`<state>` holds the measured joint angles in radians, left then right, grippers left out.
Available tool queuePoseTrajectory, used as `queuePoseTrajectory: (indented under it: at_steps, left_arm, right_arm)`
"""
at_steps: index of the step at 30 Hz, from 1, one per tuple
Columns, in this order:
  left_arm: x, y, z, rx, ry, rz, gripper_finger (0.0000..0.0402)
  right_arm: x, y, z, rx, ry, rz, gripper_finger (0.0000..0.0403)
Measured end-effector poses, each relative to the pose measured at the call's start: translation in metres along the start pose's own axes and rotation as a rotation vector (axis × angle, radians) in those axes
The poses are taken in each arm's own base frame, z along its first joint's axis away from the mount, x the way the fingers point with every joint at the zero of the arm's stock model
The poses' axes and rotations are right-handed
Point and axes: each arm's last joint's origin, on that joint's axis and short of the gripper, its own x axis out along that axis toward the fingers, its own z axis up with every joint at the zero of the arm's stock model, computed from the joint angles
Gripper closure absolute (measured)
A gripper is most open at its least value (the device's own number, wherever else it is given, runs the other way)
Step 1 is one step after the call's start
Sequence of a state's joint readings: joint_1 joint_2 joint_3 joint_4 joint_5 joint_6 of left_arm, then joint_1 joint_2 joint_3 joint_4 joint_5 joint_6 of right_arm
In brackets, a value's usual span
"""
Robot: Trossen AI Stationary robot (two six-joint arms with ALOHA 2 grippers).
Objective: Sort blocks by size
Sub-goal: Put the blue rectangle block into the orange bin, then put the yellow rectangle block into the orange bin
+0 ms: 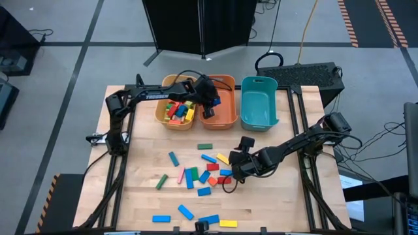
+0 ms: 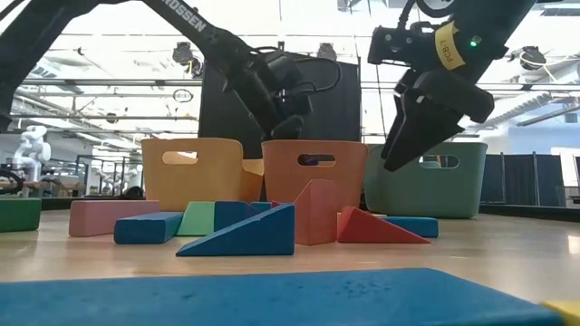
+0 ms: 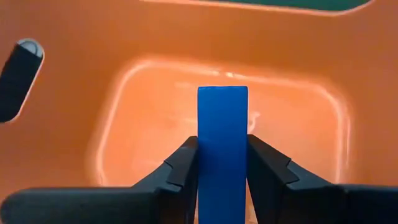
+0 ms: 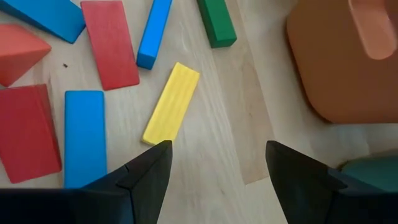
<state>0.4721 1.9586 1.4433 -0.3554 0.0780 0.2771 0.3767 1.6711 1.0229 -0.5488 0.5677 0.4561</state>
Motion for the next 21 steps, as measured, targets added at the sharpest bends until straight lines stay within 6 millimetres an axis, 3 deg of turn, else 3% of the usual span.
queuePoseTrajectory:
  at_steps: [12,21]
  left_arm:
    - [-0.007,-0.002,0.003,0.029,-0.010,0.004,0.0188]
    - [-0.080,-0.020,0.018,0.111,-0.033,-0.027,0.0181]
  right_arm:
    - [0.018,0.003,0.012,0.042,-0.064,0.038,0.0156]
    - [0.031,0.014,0.008,0.081,-0.039,0.086,0.0156]
